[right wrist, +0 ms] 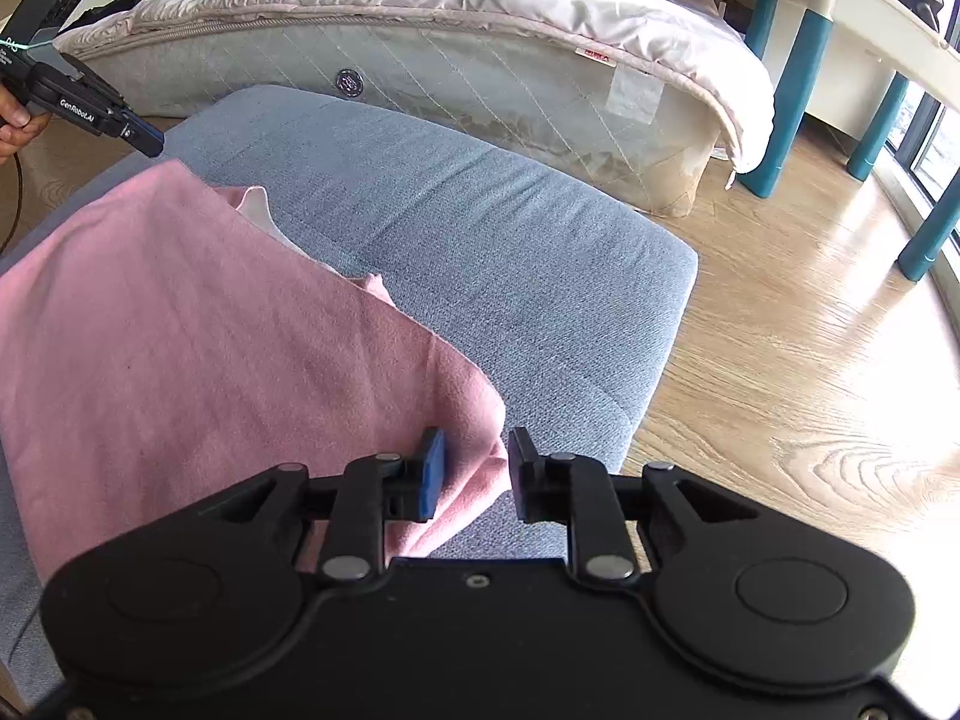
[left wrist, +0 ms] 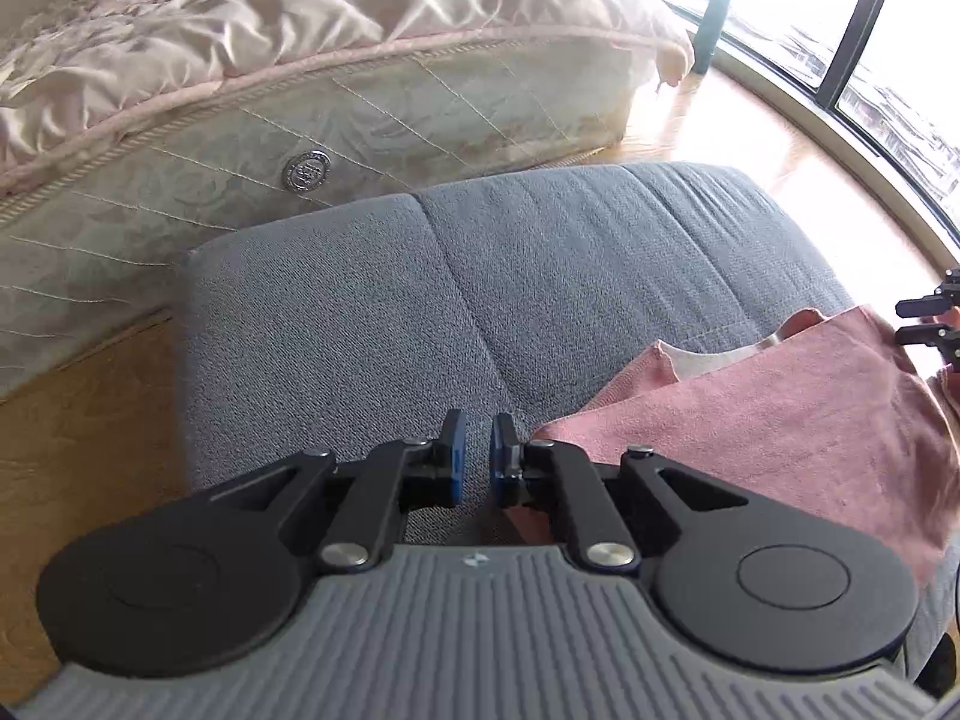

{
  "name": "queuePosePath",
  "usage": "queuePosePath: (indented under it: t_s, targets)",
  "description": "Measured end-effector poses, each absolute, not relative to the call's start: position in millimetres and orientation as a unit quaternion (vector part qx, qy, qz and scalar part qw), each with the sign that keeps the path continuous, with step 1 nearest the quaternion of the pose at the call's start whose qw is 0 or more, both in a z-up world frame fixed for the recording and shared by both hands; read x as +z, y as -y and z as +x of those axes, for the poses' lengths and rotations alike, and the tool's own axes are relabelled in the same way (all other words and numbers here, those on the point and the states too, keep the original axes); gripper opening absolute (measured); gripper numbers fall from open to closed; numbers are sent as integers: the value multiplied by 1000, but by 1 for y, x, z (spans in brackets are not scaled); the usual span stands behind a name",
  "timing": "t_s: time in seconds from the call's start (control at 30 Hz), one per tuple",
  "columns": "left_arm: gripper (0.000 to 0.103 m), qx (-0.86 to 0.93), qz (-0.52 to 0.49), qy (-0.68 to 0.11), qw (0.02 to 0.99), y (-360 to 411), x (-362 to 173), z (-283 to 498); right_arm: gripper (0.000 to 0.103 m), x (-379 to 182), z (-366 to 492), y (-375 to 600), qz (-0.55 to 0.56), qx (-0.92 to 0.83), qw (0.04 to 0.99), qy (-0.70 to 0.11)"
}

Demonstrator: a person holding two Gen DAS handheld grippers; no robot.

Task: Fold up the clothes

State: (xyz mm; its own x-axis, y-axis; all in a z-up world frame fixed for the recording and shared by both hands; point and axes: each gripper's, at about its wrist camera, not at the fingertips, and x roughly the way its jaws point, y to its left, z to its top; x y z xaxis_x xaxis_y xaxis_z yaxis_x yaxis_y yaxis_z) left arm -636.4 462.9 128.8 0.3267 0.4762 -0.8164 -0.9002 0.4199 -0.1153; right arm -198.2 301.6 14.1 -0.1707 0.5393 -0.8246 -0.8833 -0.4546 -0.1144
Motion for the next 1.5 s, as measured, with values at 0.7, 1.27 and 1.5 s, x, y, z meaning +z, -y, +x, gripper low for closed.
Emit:
queuePosePath:
  t_s: [0.7, 1.27, 1.5]
  targets:
    - [39, 351, -271, -461, 768, -354, 109, -628, 51, 76, -265, -234, -417, 788, 410, -195]
    - [66, 363, -467, -111, 799, -362, 123, -703, 60, 21, -474, -209, -475, 829, 276, -98]
    - [66, 341, -515, -89, 782, -371, 95, -731, 60, -19, -522, -209, -463, 820, 319, -106]
